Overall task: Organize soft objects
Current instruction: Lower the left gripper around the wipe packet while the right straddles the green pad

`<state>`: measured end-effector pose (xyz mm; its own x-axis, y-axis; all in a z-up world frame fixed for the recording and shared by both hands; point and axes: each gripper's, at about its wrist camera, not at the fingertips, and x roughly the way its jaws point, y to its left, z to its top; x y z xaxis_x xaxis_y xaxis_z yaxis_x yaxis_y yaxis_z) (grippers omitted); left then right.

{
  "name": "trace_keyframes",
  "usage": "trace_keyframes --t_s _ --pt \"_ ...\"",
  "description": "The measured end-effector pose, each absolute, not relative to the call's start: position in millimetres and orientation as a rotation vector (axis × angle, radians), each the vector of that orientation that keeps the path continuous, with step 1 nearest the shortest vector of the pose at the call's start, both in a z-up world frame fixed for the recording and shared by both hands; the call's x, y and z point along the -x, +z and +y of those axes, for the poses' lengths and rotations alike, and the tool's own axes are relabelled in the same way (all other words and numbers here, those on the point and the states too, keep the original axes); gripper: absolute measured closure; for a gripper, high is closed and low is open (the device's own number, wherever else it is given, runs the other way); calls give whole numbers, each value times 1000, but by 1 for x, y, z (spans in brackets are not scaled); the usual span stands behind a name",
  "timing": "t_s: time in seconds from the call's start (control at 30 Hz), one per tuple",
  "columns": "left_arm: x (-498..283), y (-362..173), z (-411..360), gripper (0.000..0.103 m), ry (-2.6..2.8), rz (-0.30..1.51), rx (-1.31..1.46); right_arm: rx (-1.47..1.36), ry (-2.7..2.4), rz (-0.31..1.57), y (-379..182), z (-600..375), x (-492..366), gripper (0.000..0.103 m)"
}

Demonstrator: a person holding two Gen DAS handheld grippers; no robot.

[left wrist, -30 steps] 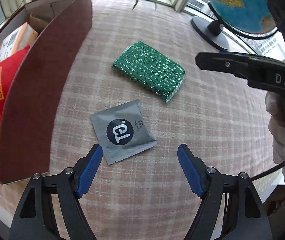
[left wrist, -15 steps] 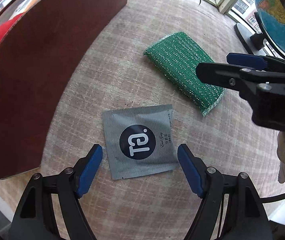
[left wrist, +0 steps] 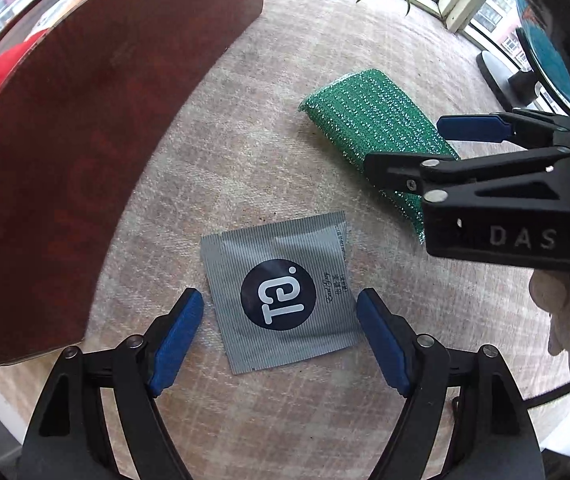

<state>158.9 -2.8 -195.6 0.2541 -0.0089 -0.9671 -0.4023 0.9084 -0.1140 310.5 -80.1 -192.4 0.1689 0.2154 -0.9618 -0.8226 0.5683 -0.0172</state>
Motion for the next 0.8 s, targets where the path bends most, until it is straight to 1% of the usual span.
trace_keyframes --t_s 0.23,0.27,0.43,0.53,0.57,0.7,0.73,0.77,0.8 --pt "-156 -195 3 24 257 1290 403 661 808 1215 -208 -68 -317 22" --pt "-155 -195 3 25 254 1290 401 670 809 1215 -213 -63 -315 22" --pt "-154 -194 3 26 254 1288 403 726 808 1203 -219 -55 -309 22" --pt "-157 -193 4 30 255 1285 413 737 805 1192 -224 -54 -302 23" --pt "-156 -193 5 32 256 1284 416 735 804 1190 -224 -54 -301 24" --pt "-153 -192 9 36 255 1283 446 723 790 1178 -223 -63 -300 28" --pt "-152 -191 10 38 254 1283 456 720 787 1174 -223 -64 -299 28" --pt "-152 -191 10 43 254 1284 457 718 781 1169 -222 -70 -301 28" --pt "-151 -191 10 44 254 1284 452 716 775 1163 -219 -74 -301 29"
